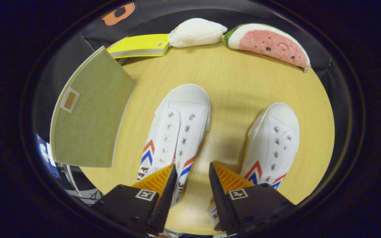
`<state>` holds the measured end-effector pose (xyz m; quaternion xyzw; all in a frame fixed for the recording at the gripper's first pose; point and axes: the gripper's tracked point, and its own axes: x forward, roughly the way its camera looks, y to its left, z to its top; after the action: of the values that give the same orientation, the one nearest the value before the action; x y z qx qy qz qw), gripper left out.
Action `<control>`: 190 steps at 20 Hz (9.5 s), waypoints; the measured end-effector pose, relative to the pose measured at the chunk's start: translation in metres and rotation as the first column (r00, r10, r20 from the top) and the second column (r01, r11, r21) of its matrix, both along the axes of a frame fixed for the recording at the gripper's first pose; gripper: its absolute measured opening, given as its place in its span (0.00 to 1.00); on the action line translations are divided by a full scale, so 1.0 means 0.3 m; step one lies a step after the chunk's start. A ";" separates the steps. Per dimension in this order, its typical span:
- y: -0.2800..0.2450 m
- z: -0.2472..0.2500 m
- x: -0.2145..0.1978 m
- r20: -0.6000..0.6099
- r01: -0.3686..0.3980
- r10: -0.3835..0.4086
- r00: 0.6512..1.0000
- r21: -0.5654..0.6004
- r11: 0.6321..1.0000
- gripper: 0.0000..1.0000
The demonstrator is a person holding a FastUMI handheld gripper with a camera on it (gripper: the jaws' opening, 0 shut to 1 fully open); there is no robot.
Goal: Open the storage box then place both shoes into the box .Put the left shoe in first, then the right shoe, with the right side of both shoes facing outward in a uniform manner.
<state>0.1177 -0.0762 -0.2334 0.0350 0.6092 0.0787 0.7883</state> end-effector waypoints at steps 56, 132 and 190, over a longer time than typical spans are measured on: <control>0.981 0.180 0.164 -0.006 -0.076 0.076 0.997 -0.057 0.995 0.53; -0.269 0.392 -0.182 0.147 0.352 -0.341 0.929 -0.056 0.934 0.06; 0.751 0.822 -0.175 0.869 0.315 0.008 0.495 -0.188 0.930 1.00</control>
<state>0.0652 0.1491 0.0132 -0.0828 0.1375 -0.0866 0.9832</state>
